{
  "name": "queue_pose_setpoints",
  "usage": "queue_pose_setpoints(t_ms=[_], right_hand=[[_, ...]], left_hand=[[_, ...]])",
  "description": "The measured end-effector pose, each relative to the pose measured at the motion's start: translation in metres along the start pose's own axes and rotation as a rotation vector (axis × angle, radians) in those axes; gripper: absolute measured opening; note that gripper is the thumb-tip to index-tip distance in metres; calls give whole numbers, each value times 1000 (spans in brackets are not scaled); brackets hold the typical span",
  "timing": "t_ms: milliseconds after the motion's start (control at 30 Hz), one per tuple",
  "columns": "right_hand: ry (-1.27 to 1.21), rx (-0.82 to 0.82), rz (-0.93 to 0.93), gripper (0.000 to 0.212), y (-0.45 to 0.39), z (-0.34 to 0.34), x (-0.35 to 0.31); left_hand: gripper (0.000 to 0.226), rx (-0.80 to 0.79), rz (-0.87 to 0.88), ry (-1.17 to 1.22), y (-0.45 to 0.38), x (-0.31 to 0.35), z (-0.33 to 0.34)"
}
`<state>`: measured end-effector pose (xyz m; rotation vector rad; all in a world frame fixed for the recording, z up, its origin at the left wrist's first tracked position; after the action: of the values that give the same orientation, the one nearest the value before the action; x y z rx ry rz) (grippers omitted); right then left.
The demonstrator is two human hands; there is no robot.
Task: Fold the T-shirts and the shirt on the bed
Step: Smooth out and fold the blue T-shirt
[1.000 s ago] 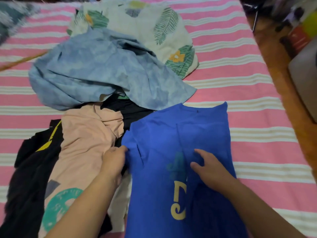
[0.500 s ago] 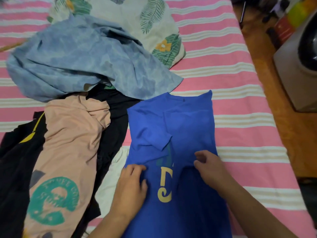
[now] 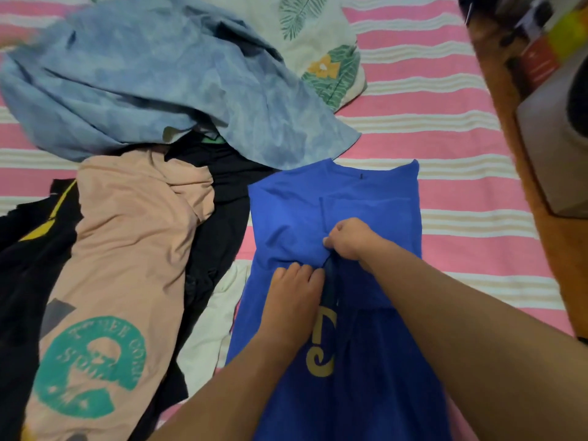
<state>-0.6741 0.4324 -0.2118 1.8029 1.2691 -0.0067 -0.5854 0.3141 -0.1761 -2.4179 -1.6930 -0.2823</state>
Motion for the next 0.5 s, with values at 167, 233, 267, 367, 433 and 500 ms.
queue_pose_setpoints(t_ms=[167, 233, 267, 367, 433, 500], right_hand=[[-832, 34, -14, 16, 10, -28, -26], [-958, 52, 12, 24, 10, -36, -30], [-968, 62, 31, 23, 11, -38, -28], [-987, 40, 160, 10, 16, -15, 0], [-1089, -80, 250, 25, 25, 15, 20], [-1035, -149, 293, 35, 39, 38, 35]], left_hand=[[22, 202, -78, 349, 40, -18, -43], [23, 212, -87, 447, 60, -22, -59], [24, 209, -98, 476, 66, -24, -64], [22, 200, -116, 505, 66, -26, -57], [21, 141, -117, 485, 60, -22, -38], [21, 95, -131, 450, 60, -19, -23]])
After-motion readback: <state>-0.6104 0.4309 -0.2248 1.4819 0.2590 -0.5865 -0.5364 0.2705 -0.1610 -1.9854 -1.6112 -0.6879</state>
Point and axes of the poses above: each hand's wrist, its own y-axis away from the middle knuckle, its own z-axis out of the palm, x = y × z, the point moved 10 cm from there along -y, towards the middle knuckle, and after that the axes turned 3 degrees about -z, right-handed, at the moved point
